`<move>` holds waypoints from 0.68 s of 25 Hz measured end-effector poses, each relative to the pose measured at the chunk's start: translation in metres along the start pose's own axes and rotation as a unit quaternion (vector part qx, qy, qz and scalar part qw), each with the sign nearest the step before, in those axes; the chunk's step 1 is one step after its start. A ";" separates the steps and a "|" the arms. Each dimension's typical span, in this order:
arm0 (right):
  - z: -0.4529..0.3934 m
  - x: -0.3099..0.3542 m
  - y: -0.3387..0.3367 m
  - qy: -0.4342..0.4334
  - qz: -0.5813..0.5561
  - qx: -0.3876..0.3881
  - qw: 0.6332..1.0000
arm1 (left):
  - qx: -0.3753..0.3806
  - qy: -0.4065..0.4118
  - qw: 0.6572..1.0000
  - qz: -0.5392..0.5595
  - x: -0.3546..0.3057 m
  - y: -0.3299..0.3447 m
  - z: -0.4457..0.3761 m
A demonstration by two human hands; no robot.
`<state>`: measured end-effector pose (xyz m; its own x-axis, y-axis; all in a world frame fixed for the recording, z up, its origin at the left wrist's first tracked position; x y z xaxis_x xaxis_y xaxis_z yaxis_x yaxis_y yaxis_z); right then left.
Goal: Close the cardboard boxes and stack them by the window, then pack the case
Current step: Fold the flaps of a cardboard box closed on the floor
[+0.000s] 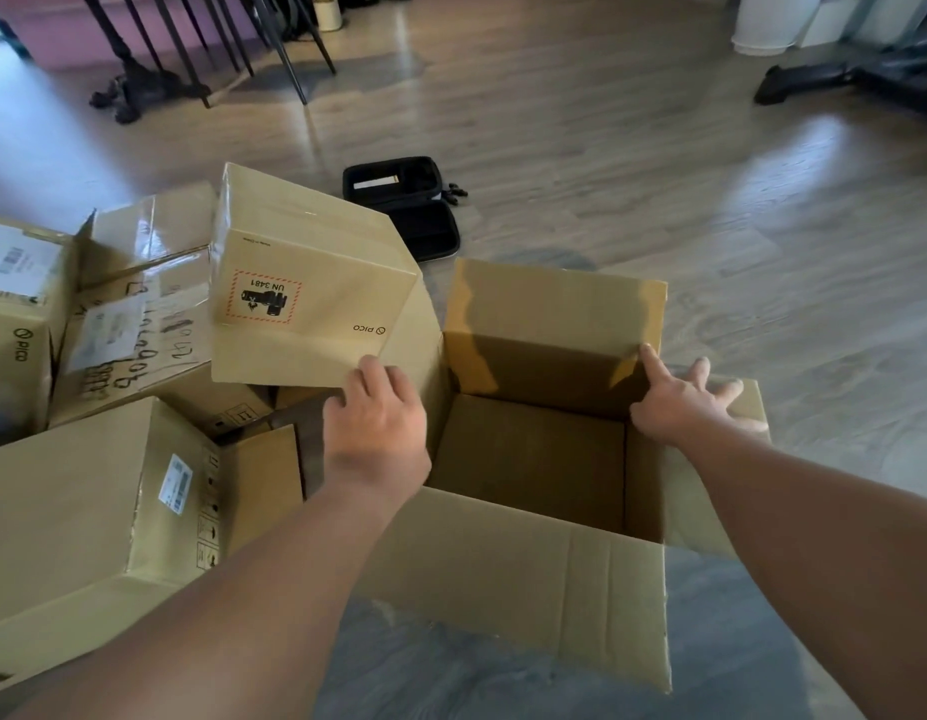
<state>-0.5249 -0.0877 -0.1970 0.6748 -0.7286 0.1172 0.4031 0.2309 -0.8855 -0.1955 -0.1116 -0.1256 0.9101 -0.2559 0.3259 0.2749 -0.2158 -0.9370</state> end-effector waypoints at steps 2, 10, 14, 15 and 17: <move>0.006 -0.009 0.001 -0.008 0.015 -0.026 1.000 | -0.010 0.029 0.999 0.021 -0.018 -0.005 0.001; 0.028 -0.038 -0.009 -0.043 0.044 -0.100 0.993 | -0.006 0.138 0.980 0.140 -0.052 0.011 0.020; 0.045 -0.027 -0.023 -0.067 0.071 -0.147 0.984 | 0.155 0.019 0.966 0.205 -0.032 0.045 0.014; 0.049 -0.020 -0.027 -0.078 0.077 -0.160 0.981 | 0.196 -0.001 0.958 0.210 -0.028 0.052 0.015; 0.057 -0.004 -0.036 -0.103 0.074 -0.190 0.974 | 0.252 -0.028 0.932 0.259 -0.024 0.059 0.017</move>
<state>-0.5069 -0.0561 -0.1405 0.8339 -0.5511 0.0289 0.0610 0.0401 -0.9973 -0.1957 -0.1024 -0.1909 0.9721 -0.1498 -0.1808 -0.1084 0.3969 -0.9115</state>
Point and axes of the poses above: each hand's wrist, its own z-axis away from the middle knuckle, its own y-axis out of the palm, x = y × z, the point moved 4 cm from there along -z, towards the middle knuckle, and after that the axes turned 1 degree about -z, right-handed, at the moved point
